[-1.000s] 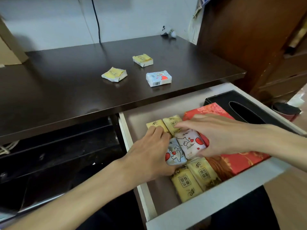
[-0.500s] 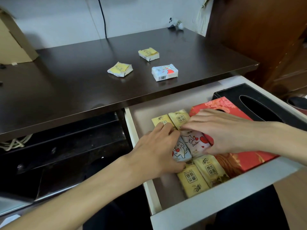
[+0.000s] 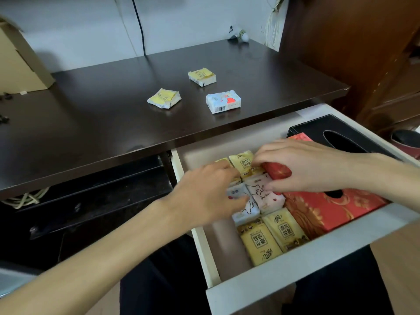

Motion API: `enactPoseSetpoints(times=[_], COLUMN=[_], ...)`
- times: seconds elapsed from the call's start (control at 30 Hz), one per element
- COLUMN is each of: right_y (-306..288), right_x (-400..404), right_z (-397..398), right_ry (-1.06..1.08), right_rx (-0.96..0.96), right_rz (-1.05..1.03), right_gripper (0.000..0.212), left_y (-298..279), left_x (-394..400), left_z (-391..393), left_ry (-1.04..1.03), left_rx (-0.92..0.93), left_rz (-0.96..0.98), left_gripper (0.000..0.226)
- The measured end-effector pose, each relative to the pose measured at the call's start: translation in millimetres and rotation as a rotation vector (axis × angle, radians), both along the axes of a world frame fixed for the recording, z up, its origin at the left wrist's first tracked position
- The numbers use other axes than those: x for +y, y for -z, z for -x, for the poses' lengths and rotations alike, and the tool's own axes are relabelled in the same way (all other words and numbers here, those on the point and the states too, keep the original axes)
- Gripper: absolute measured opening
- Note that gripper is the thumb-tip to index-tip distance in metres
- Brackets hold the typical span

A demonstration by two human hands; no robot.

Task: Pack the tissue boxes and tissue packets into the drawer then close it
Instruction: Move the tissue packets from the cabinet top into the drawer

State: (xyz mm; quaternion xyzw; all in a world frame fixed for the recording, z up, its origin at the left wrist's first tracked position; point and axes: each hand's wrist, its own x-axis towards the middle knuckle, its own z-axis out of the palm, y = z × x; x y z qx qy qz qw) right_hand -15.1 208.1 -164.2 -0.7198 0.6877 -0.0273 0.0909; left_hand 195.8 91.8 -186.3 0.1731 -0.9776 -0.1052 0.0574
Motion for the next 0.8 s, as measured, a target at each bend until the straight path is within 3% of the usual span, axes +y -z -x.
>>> enactPoseSetpoints(times=[0.23, 0.33, 0.57, 0.67, 0.8], right_y=[-41.8, -54.2, -45.8, -41.4, -32.4], right_x=[-63.7, -104.1, -156.1, -171.0, -163.7], right_z=[16.3, 23.4, 34.4, 40.7, 68.0], right_ry=[0.252, 0.341, 0.266, 0.261, 0.418], right_rx=[-0.176, -0.183, -0.215, -0.160, -0.052], right_rz=[0.313, 0.338, 0.119, 0.107, 0.218], right_gripper=[0.028, 0.036, 0.061, 0.053, 0.055], left_y=[-57.5, -79.7, -90.4, -87.8, -76.3], left_x=[-74.7, -122.4, -187.4, -212.8, -240.6], left_z=[7.2, 15.0, 55.7, 89.0, 132.9], left_ry=[-0.216, -0.310, -0.371, -0.346, -0.345], left_rx=[0.072, 0.112, 0.114, 0.085, 0.060], left_rz=[0.021, 0.031, -0.044, -0.081, -0.083], left_gripper=[0.028, 0.024, 0.033, 0.039, 0.050])
